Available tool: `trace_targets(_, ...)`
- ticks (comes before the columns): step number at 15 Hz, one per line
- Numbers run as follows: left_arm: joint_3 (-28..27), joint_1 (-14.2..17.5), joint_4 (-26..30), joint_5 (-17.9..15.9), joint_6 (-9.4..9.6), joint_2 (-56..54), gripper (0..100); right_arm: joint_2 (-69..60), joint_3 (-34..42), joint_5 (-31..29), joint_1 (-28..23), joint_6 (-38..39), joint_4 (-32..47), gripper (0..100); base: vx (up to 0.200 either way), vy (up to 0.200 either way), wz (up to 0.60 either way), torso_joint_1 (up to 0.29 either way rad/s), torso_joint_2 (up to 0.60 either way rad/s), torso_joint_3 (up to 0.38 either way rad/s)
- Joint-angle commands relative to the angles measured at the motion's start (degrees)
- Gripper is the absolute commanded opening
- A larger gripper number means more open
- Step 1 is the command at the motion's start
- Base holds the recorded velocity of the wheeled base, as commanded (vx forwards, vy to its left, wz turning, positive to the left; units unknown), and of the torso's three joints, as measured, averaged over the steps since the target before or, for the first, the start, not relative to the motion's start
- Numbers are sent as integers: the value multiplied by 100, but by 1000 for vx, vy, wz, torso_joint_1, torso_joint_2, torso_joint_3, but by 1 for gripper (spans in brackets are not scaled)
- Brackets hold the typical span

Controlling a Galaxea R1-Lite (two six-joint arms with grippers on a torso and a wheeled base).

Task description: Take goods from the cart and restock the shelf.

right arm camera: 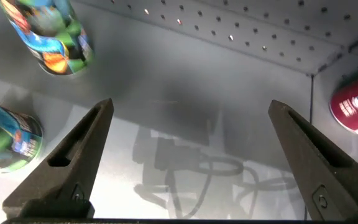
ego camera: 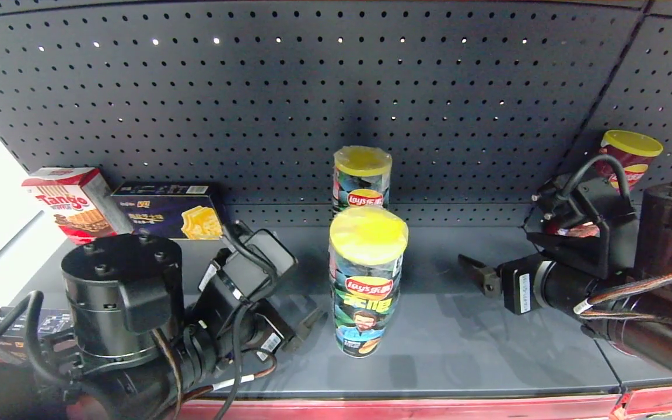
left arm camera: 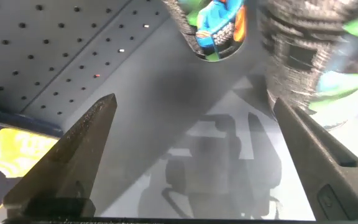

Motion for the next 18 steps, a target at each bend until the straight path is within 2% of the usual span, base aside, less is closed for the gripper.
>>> trace_targets(1,-78,438,12,-14,-6,-495,100,-176,-61,67,28,-2,-3,100,0,0,0,0,0,0)
trace_targets(4,-95,1115,-23,-75,-76,-1251,100,-712,-52,76,195,-10,-153,100,0,0,0,0,0,0)
trace_targets(6,-104,1255,-23,-75,-226,-1664,100,-1213,-35,6,502,-45,-214,100,0,0,0,0,0,0)
trace_targets(8,-87,1264,-23,-75,-243,-1787,100,-1670,141,-3,696,-379,-232,100,0,0,0,0,0,0)
trace_targets(9,-7,1255,-14,-75,-243,-1972,100,-2505,536,32,696,-854,-170,100,0,0,0,0,0,0)
trace_targets(10,28,1255,-14,-66,-243,-2025,100,-2989,826,58,696,-942,-109,100,0,0,0,0,0,0)
trace_targets(14,203,1273,-23,-31,-296,-2262,100,-4219,2004,111,880,-564,-12,100,0,0,0,0,0,0)
trace_targets(18,731,1264,-14,-22,-296,-2596,100,-4834,2866,120,889,-379,348,100,0,0,0,0,0,0)
